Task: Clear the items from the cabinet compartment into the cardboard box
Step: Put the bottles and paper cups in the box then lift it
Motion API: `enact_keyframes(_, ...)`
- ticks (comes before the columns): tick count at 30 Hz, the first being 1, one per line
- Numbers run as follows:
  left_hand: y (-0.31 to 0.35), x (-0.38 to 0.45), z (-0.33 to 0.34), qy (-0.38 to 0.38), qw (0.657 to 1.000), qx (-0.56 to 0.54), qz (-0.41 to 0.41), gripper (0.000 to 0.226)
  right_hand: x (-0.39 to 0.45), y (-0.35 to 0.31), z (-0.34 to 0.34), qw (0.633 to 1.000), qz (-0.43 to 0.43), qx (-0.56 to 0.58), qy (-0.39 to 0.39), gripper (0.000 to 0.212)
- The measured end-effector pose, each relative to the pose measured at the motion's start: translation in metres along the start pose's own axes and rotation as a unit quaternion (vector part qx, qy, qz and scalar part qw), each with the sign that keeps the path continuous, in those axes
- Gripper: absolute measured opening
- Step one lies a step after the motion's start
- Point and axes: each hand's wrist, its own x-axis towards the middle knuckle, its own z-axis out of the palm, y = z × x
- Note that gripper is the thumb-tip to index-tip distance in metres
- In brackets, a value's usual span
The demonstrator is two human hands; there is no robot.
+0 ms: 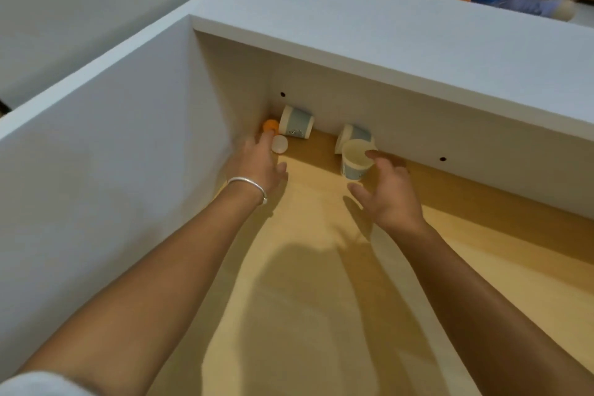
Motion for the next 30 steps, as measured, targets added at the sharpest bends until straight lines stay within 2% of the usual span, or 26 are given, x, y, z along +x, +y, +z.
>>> enact_keyframes(5, 0.009, 0.042, 0.023, -0.032, 0.999, 0.025, 0.026, 0.057, 0.032, 0.003, 0.019, 1.0, 0.021, -0.01, -0.014, 0.054)
enact_keyframes(11, 0.017, 0.05, 0.042, -0.034, 0.996, 0.071, 0.034, 0.019, 0.043, 0.008, 0.02, 0.999, -0.019, -0.038, 0.008, 0.026)
enact_keyframes(16, 0.033, 0.024, 0.031, -0.027, 0.999, 0.004, 0.037, 0.005, 0.018, 0.022, 0.007, 0.998, -0.049, -0.006, 0.048, 0.018)
enact_keyframes(20, 0.054, -0.014, 0.016, -0.008, 0.994, -0.028, 0.101, 0.028, -0.021, 0.041, -0.019, 0.993, -0.068, 0.009, 0.094, 0.016)
enact_keyframes(23, 0.078, -0.043, 0.006, 0.002, 0.99, -0.038, 0.133, 0.045, -0.055, 0.059, -0.044, 0.991, -0.048, 0.009, 0.122, 0.015)
enact_keyframes(30, 0.16, -0.117, -0.008, 0.005, 0.971, -0.059, 0.232, 0.047, -0.139, 0.119, -0.113, 0.982, 0.002, 0.05, 0.183, 0.013)
